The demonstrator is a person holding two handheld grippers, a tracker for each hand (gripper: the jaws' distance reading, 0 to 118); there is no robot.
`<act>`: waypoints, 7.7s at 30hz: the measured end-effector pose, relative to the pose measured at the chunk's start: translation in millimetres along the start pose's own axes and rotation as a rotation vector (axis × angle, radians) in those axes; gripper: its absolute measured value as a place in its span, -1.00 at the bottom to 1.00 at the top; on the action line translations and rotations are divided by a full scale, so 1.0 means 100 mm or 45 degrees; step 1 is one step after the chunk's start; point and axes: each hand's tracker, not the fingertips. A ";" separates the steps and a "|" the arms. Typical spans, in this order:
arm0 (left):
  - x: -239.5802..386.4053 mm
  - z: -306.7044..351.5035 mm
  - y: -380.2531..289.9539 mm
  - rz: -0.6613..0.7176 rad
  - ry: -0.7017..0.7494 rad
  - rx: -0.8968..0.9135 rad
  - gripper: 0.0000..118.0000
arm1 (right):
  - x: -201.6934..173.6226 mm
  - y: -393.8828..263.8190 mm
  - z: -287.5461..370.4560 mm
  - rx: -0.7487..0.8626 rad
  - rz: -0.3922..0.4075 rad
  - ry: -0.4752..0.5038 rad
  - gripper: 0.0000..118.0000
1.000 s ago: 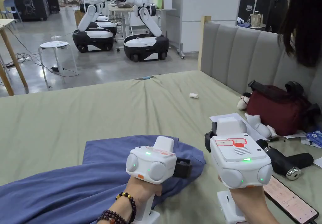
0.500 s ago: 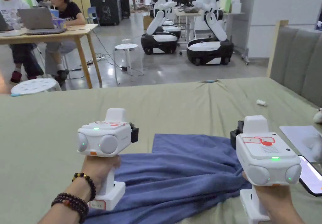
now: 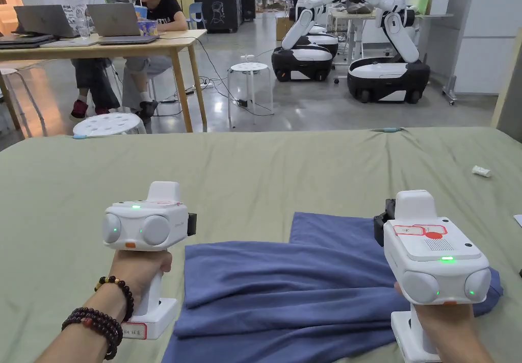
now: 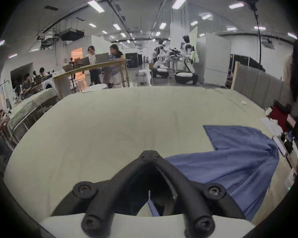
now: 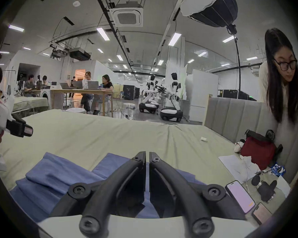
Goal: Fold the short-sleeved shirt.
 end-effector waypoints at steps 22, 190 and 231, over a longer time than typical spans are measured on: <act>0.22 -1.08 -0.35 0.004 -0.040 -0.353 0.42 | 0.10 -0.28 -0.40 -0.110 0.048 -0.006 -0.92; -0.25 1.79 -1.43 0.062 0.140 0.065 -1.00 | -0.07 -0.38 1.30 -0.362 -0.013 0.040 -1.00; -0.07 1.49 -1.16 -0.045 0.020 -0.009 -0.95 | 0.27 0.05 0.38 -0.433 0.004 0.134 -1.00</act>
